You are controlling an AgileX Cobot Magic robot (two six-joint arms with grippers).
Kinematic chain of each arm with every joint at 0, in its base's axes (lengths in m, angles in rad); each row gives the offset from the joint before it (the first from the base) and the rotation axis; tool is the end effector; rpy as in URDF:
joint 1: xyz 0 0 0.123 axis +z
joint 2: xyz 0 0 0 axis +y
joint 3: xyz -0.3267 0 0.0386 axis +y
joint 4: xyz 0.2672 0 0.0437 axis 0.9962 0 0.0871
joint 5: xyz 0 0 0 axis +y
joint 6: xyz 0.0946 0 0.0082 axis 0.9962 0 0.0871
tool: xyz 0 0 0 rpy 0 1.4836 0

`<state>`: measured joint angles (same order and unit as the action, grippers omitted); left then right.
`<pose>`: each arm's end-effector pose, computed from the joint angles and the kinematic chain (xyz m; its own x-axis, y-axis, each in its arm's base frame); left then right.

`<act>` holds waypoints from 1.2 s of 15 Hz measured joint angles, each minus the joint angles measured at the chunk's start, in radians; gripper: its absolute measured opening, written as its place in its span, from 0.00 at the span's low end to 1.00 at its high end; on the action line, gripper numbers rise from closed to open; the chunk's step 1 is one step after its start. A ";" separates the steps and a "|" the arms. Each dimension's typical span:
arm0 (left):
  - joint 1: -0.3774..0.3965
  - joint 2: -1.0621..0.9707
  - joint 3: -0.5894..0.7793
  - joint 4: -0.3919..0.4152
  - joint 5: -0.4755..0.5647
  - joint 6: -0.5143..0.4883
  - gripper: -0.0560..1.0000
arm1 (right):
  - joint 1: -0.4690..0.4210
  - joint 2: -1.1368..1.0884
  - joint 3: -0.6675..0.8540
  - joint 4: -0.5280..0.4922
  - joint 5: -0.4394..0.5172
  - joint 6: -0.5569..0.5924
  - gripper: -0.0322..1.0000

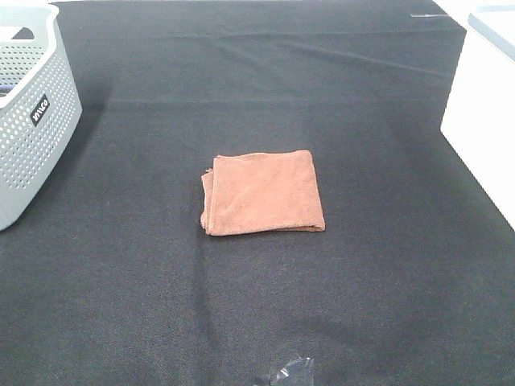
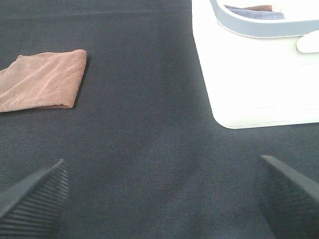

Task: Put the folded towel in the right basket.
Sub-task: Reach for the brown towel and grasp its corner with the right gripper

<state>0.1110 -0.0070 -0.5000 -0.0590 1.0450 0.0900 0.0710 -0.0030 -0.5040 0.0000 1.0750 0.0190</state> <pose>-0.0285 -0.0081 0.2859 -0.4355 0.0121 -0.9001 -0.0388 0.9987 0.0322 -0.0302 -0.0021 0.2846 -0.4626 -0.0139 -0.8865 -0.0622 0.9979 0.0168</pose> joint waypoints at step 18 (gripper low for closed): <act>0.000 0.000 0.000 0.000 0.000 0.000 0.98 | 0.000 1.021 -0.579 0.343 0.047 -0.014 0.97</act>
<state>0.1110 -0.0070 -0.5000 -0.0590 1.0450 0.0900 0.0710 1.0180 -1.0830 0.3430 1.1220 0.0050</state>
